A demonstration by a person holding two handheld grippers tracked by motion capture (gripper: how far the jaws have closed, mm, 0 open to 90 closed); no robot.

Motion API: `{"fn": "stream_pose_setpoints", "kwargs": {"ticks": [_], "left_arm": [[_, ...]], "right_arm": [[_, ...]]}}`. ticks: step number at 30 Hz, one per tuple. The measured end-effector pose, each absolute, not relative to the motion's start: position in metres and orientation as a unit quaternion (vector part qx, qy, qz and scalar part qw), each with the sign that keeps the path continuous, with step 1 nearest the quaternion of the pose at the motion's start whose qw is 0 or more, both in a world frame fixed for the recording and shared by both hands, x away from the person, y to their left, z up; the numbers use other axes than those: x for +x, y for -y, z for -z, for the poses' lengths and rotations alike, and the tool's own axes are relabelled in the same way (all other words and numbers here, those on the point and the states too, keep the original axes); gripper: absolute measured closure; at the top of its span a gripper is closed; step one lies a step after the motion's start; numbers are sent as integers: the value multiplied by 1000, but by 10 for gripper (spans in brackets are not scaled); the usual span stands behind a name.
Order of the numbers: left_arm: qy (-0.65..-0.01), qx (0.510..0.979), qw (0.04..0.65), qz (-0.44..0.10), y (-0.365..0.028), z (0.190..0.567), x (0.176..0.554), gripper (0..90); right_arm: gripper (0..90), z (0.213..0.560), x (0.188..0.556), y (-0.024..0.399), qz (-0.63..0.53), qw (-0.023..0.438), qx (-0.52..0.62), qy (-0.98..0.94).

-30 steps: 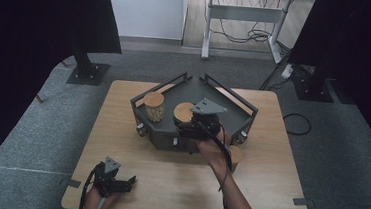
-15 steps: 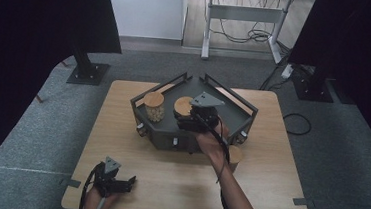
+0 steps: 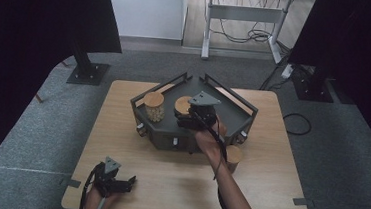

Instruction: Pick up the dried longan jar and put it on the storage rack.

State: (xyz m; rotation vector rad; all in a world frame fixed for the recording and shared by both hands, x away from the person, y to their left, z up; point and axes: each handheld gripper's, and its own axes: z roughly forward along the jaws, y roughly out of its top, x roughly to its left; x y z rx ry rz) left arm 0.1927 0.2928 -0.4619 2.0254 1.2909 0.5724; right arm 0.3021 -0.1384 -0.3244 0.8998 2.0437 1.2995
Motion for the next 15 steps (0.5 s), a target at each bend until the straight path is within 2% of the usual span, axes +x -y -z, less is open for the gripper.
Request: {"fn": "stream_pose_setpoints", "kwargs": {"ticks": [15], "left_arm": [[-494, 774, 329, -220, -292, 462, 192, 23]], "right_arm": [[226, 337, 311, 130, -469, 274, 342, -766]]}}
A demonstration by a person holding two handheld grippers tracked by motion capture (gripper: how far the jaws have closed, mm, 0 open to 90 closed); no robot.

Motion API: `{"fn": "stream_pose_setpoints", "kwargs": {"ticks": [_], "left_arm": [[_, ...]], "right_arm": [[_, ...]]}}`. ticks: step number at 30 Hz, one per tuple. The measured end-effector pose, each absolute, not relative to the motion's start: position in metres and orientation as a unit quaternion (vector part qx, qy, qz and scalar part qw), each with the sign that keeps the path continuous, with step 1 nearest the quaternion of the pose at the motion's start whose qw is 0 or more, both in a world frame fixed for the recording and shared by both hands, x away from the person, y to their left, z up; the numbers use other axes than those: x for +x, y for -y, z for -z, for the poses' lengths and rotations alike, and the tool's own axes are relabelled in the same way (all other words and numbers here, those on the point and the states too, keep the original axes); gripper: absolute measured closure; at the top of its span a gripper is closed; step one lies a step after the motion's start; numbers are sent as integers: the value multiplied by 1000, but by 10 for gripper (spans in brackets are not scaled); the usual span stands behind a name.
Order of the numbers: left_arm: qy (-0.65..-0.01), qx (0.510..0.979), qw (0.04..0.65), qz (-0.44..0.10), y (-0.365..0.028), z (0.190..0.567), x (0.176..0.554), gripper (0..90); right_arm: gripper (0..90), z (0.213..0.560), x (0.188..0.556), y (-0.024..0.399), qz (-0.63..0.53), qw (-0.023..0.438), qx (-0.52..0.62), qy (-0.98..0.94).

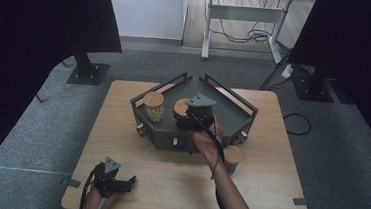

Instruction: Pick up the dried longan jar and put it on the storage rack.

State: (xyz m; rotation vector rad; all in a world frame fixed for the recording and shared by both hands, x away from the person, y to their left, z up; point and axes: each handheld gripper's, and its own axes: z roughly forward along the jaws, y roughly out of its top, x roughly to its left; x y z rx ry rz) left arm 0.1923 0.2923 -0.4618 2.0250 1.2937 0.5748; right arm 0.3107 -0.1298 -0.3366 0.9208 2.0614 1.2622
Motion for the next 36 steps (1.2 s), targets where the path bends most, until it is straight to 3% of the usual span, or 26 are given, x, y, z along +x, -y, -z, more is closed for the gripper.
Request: {"fn": "stream_pose_setpoints", "kwargs": {"ticks": [17, 27, 36], "left_arm": [[-494, 774, 329, -219, -292, 462, 192, 23], [-493, 775, 329, -219, -293, 462, 193, 23], [-492, 776, 330, -218, -293, 462, 193, 23]], "right_arm": [[220, 342, 317, 129, -467, 262, 355, -766], [33, 342, 321, 128, -465, 250, 364, -767], [22, 344, 322, 127, -461, 250, 366, -769]]}}
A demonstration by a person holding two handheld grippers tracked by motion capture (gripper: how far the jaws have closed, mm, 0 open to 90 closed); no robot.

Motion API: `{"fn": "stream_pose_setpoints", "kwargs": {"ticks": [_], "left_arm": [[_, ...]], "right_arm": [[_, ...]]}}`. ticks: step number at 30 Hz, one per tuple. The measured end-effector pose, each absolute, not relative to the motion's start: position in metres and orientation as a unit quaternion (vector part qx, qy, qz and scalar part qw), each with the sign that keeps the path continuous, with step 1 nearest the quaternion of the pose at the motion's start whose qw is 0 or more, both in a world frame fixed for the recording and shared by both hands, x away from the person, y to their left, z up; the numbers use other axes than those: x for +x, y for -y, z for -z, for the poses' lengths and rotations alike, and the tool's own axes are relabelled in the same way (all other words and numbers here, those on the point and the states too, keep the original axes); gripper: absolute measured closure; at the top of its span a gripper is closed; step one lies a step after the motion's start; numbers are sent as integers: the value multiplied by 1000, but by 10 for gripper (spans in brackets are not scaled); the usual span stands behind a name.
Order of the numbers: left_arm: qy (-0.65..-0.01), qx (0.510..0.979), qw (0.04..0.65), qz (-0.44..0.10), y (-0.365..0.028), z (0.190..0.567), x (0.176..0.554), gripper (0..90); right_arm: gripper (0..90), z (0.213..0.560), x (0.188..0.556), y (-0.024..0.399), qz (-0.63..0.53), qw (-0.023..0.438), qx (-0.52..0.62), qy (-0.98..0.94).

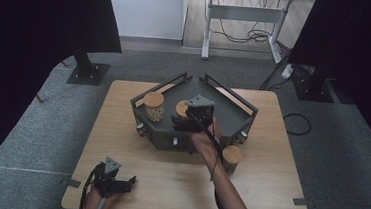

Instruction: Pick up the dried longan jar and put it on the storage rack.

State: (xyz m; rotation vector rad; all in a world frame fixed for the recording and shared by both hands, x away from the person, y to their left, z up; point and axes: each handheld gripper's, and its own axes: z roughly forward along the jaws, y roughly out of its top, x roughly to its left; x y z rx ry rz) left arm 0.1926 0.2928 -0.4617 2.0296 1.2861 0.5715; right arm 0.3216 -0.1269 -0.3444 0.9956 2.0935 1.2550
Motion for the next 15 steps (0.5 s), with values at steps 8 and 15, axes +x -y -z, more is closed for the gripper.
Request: {"fn": "stream_pose_setpoints", "kwargs": {"ticks": [8, 15], "left_arm": [[-491, 776, 330, -218, -293, 462, 193, 23], [-491, 776, 330, -218, -293, 462, 193, 23]], "right_arm": [[28, 344, 314, 132, -468, 254, 360, -766], [32, 342, 306, 139, -476, 258, 354, -763]]}}
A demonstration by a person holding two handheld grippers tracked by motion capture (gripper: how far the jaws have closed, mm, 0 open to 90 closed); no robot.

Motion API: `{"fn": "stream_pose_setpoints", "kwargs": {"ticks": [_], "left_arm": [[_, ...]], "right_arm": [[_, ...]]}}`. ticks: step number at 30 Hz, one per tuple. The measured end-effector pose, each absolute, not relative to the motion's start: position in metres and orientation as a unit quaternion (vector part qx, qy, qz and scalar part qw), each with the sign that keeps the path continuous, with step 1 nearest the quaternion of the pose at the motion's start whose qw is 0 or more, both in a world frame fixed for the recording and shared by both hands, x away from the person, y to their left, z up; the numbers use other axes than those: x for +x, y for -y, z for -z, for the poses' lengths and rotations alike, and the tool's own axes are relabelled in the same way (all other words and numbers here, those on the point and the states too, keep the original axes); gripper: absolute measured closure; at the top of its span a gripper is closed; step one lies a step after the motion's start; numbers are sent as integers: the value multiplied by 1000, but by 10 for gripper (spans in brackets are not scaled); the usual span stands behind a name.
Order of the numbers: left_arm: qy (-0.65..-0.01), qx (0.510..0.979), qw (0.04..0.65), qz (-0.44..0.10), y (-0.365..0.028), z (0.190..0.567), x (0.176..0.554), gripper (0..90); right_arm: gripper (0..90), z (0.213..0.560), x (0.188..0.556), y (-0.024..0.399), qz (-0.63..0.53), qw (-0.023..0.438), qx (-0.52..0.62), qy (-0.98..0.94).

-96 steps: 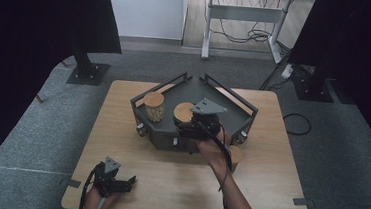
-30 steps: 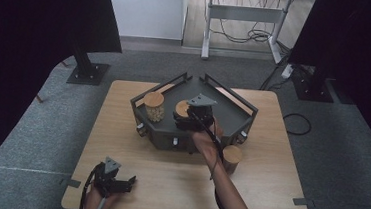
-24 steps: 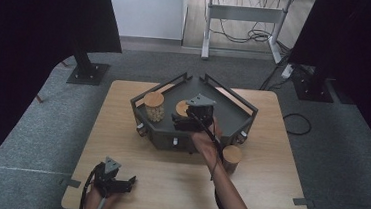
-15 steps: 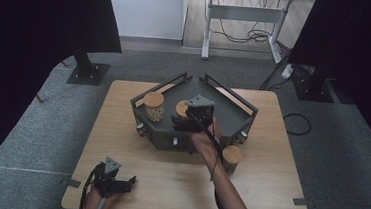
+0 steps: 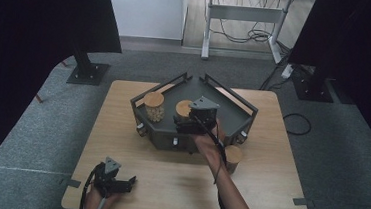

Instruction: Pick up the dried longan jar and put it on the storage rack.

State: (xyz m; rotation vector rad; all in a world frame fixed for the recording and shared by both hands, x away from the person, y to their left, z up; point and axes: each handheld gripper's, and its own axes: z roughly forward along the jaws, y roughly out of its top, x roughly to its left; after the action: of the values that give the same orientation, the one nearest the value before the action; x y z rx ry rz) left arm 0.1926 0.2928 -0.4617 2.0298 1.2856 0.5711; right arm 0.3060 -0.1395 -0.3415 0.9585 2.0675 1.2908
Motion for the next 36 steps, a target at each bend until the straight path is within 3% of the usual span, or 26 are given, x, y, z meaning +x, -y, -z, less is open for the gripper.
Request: {"fn": "stream_pose_setpoints", "kwargs": {"ticks": [36], "left_arm": [[-492, 775, 330, -219, -292, 462, 192, 23]], "right_arm": [[57, 334, 258, 175, -494, 282, 328, -754]]}}
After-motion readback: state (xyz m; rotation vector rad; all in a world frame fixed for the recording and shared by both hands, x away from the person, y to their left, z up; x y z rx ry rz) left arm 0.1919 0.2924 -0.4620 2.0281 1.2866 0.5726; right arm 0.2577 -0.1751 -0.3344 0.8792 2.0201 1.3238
